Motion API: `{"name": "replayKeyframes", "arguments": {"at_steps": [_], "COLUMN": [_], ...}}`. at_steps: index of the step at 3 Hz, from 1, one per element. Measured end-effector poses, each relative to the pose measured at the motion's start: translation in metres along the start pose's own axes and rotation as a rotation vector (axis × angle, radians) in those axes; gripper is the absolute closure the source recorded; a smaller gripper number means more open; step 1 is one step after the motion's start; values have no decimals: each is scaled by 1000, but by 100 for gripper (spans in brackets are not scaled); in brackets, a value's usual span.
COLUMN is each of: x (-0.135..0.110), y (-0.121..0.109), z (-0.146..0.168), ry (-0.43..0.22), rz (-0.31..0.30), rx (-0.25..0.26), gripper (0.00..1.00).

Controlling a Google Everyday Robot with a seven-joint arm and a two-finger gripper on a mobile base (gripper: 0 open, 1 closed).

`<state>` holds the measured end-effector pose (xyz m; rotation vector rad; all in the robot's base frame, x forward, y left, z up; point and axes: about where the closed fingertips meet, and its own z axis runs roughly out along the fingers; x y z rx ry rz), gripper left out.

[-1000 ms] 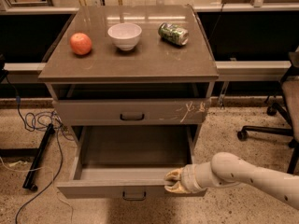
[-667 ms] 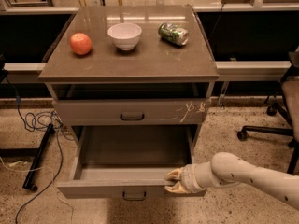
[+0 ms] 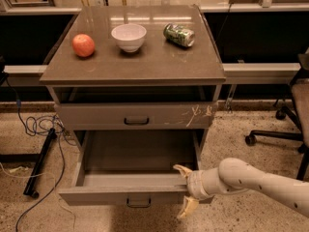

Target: Open middle drawer

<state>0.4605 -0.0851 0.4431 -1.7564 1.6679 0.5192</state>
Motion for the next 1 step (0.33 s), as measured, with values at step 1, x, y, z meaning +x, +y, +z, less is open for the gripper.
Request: {"name": "replayKeyframes", "arguments": {"at_steps": [1], "x": [0], "y": [0], "z": [0], "ry": [0], "rz": [0], "rx": [0], "gripper": [0]}}
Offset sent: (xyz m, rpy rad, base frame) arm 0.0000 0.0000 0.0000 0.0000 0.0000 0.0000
